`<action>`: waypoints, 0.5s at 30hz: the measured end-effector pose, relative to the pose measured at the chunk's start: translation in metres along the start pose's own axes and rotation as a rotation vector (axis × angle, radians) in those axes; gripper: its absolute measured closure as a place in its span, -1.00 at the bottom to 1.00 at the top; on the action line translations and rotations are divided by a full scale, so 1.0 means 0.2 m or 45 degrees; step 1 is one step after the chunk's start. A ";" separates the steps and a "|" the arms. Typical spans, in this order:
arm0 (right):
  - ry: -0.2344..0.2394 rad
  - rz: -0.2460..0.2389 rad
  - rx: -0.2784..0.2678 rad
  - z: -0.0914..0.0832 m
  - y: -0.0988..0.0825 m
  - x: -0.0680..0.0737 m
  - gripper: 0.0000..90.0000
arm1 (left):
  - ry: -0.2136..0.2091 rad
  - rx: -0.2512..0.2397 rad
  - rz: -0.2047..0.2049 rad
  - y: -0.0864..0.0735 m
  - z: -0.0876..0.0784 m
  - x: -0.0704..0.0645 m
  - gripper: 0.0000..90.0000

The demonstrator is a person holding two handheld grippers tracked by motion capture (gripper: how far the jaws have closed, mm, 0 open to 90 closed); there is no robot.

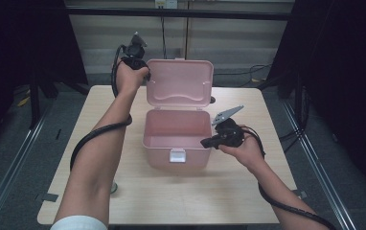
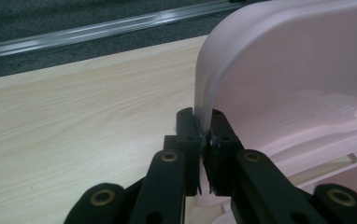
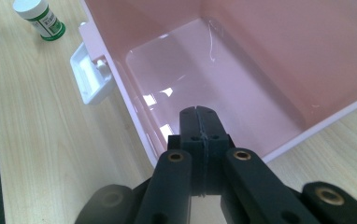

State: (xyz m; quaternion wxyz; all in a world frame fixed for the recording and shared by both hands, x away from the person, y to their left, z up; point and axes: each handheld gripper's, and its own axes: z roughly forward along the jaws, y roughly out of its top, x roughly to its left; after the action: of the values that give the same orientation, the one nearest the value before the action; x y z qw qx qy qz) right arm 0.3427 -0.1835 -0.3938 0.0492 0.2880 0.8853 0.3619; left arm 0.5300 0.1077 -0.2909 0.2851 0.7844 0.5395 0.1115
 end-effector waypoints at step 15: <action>0.011 -0.006 0.016 0.02 0.00 0.00 1.00 | -0.006 -0.008 -0.022 0.00 0.06 0.03 0.90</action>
State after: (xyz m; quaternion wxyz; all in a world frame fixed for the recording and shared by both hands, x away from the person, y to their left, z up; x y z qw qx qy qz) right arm 0.3443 -0.1810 -0.3961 0.0445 0.2846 0.8885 0.3573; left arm 0.5385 0.1082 -0.3010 0.2900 0.7790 0.5451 0.1090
